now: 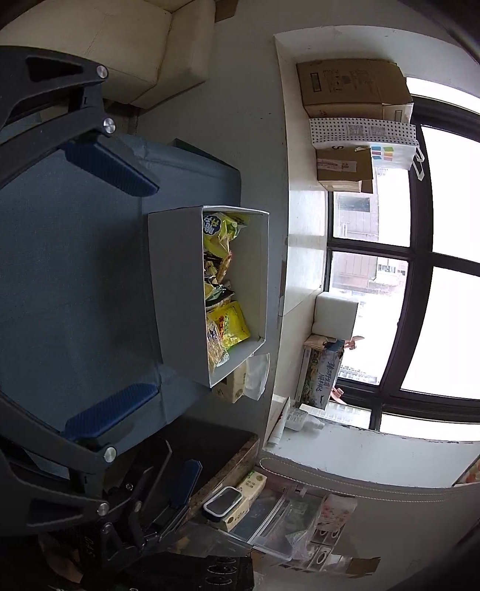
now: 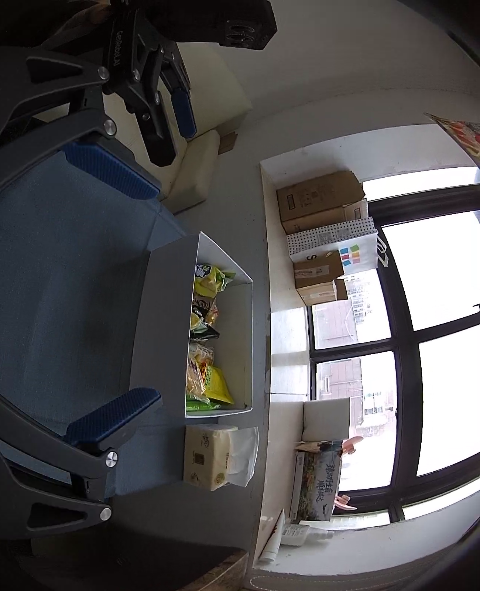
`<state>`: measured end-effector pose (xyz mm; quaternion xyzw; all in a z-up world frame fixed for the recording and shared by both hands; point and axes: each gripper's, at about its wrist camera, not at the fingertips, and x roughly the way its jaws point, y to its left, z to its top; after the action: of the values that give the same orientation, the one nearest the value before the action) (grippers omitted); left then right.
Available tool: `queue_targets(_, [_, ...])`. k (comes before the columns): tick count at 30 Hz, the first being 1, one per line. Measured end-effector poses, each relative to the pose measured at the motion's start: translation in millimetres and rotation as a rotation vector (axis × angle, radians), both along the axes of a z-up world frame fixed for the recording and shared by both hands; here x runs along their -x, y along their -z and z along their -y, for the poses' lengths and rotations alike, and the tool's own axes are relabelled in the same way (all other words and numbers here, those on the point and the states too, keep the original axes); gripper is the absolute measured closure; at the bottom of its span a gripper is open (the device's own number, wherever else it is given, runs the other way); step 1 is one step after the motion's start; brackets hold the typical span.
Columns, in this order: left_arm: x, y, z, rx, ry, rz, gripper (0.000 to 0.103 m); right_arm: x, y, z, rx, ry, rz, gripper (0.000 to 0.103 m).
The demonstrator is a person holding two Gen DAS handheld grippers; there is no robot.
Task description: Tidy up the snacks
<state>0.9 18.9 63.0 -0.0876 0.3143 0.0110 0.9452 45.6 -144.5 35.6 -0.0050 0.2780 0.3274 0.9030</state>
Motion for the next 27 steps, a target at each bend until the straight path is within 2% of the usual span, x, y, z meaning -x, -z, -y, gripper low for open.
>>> queue_targets(4, [-1.6,1.2,2.9,-0.002,0.006,-0.008,0.000,-0.2,7.2,-3.3,0.029,0.009,-0.018,0.000])
queue_targets(27, [-6.0,8.1,2.9,-0.008,0.016,-0.032,0.000,0.0,7.3,-1.6,0.011,0.016,-0.043,0.000])
